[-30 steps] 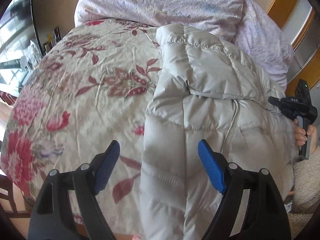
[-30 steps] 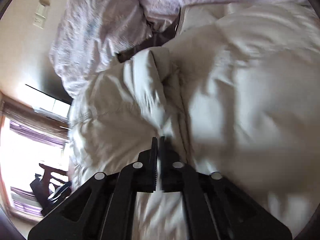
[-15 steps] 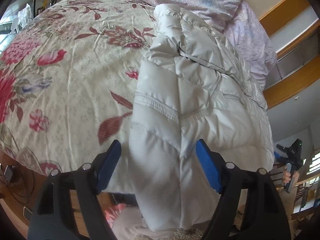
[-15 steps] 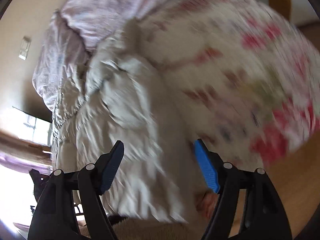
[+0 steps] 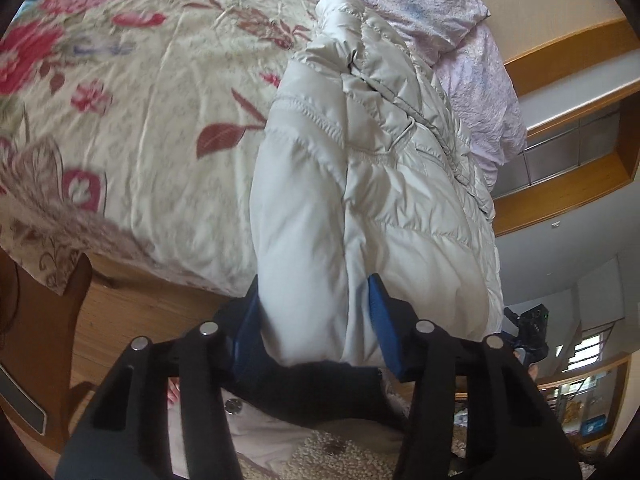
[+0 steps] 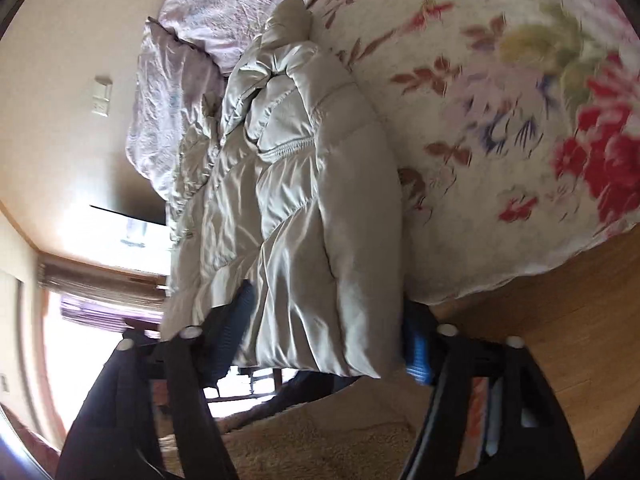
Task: Fold large clothes
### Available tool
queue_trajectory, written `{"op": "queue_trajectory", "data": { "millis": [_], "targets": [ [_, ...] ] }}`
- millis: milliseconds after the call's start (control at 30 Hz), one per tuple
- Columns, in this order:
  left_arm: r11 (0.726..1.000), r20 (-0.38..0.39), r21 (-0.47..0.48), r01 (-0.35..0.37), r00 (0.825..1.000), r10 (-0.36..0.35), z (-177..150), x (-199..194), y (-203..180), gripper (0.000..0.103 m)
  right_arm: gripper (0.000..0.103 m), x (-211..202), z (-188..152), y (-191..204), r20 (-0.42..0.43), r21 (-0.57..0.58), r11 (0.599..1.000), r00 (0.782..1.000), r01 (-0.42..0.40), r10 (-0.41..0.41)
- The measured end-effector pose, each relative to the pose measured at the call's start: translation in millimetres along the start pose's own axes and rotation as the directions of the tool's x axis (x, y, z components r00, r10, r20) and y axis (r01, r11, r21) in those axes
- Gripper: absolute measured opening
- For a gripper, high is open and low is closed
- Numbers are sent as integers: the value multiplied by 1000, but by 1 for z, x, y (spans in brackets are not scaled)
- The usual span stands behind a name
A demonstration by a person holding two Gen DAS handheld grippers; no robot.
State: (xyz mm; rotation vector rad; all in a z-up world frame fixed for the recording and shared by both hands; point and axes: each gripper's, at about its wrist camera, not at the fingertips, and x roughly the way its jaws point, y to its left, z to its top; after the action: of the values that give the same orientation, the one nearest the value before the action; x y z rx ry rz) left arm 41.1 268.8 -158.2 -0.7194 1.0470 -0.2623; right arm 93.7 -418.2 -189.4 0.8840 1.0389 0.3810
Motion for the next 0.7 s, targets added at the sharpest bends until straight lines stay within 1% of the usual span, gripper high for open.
{"op": "queue_trajectory", "data": {
  "millis": [67,200,233,267,300,333,367,400,433,500,567,633,700],
  "targets": [
    [1000,-9,-14,12,1000,-12,-2,5,3,48,54,-2,-2,-6,5,14,1000,1000,-18,18],
    [999,-11,-37,34,999,-35,-2,11,6,48,47,2,-3,-7,8,28,999,999,-37,37],
    [998,-10,-42,38,999,-38,-1,12,7,48,44,3,-3,-7,7,25,999,999,-40,40],
    [998,-9,-47,39,999,-40,-2,12,8,46,35,5,-4,-4,8,17,999,999,-38,38],
    [998,-5,-45,36,999,-36,-2,11,7,41,31,5,-4,-1,12,8,999,999,-33,33],
    [999,-1,-40,32,999,-32,-3,10,5,36,23,4,-5,5,26,-13,1000,1000,-15,16],
    [999,4,-36,35,999,-35,-3,8,4,27,19,2,-5,12,43,-40,999,999,2,0],
    [999,20,-29,43,999,-43,-4,3,1,21,17,-1,-4,20,63,-69,997,998,15,-10],
    [999,39,-17,43,998,-43,-3,-3,-4,19,16,-4,-4,25,79,-91,996,997,21,-14],
    [999,79,4,43,996,-43,0,-14,-13,16,15,-12,-1,46,137,-153,987,990,45,-24],
    [999,124,28,43,991,-47,6,-26,-25,15,14,-17,1,62,185,-198,978,982,67,-30],
    [998,179,61,32,983,-43,16,-38,-38,15,14,-23,5,81,250,-245,965,968,97,-34],
    [995,239,100,9,971,-32,26,-50,-53,15,14,-28,9,100,318,-292,946,947,142,-44]
  ]
}}
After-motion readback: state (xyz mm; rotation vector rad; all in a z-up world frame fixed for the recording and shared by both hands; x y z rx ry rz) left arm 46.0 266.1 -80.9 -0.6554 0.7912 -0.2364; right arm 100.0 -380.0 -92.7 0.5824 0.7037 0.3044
